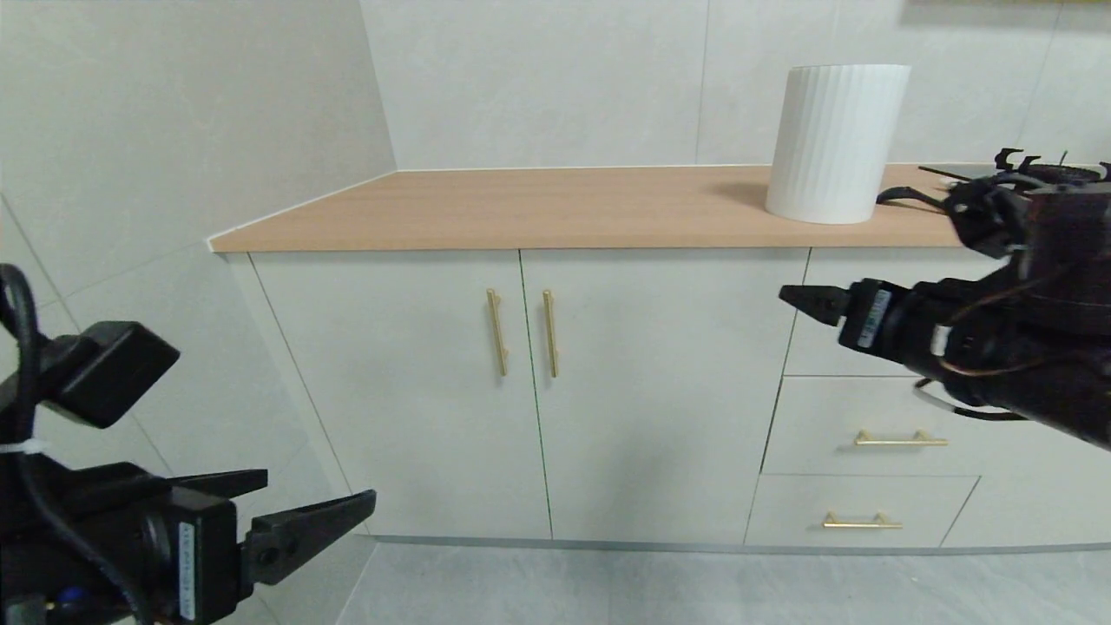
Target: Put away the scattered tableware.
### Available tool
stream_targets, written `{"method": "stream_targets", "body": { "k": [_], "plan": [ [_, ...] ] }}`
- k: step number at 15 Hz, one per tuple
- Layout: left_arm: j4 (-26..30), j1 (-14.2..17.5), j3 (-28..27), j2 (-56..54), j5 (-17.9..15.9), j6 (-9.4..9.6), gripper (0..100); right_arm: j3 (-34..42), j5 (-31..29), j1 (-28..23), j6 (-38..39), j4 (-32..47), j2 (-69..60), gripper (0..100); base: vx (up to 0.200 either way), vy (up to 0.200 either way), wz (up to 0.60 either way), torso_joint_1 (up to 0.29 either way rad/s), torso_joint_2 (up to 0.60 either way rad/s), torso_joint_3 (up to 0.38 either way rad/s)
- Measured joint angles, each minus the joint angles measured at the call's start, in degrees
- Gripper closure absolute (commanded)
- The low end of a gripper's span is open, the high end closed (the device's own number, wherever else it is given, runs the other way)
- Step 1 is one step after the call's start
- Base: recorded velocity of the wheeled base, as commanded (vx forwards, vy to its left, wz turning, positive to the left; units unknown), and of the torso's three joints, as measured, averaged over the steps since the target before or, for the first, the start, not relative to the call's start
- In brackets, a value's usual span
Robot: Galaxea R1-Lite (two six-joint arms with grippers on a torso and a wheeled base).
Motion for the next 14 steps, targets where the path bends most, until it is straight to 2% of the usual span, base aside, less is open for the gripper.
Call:
{"method": "stream_targets", "body": {
  "k": [2, 4, 6, 8, 10, 12, 14],
  "plan": [
    [0.0, 1.9, 2.4, -4.5, 1.2, 2.82, 0, 6.3, 0.1, -1.4, -5.9, 2.5, -11.9, 0, 0.0, 0.0, 0.0, 0.0, 0.0, 0.0],
    [0.0, 4.7, 4.3, -9.9, 1.5, 3.72, 0, 10.0, 0.3, -4.3, -10.3, 9.4, -24.1, 0, 0.0, 0.0, 0.0, 0.0, 0.0, 0.0],
    [0.1, 6.7, 6.6, -16.4, 1.6, 4.24, 0, 12.0, 0.3, -6.7, -12.9, 20.4, -36.9, 0, 0.0, 0.0, 0.0, 0.0, 0.0, 0.0],
    [0.8, 9.3, 9.2, -23.8, 1.7, 5.66, 0, 13.0, 0.1, -9.4, -14.7, 31.6, -49.4, 0, 0.0, 0.0, 0.0, 0.0, 0.0, 0.0],
    [2.4, 12.1, 11.0, -31.0, 1.7, 6.81, 0, 13.8, 0.3, -14.5, -16.7, 40.0, -59.4, 0, 0.0, 0.0, 0.0, 0.0, 0.0, 0.0],
    [3.8, 15.6, 12.4, -38.9, 1.7, 9.41, 0, 15.1, 1.9, -20.6, -20.2, 43.8, -68.3, 0, 0.0, 0.0, 0.0, 0.0, 0.0, 0.0],
    [4.4, 19.6, 14.1, -46.0, 1.6, 13.87, 0, 17.4, 4.1, -24.6, -22.6, 45.2, -75.1, 0, 0.0, 0.0, 0.0, 0.0, 0.0, 0.0]
  ]
}}
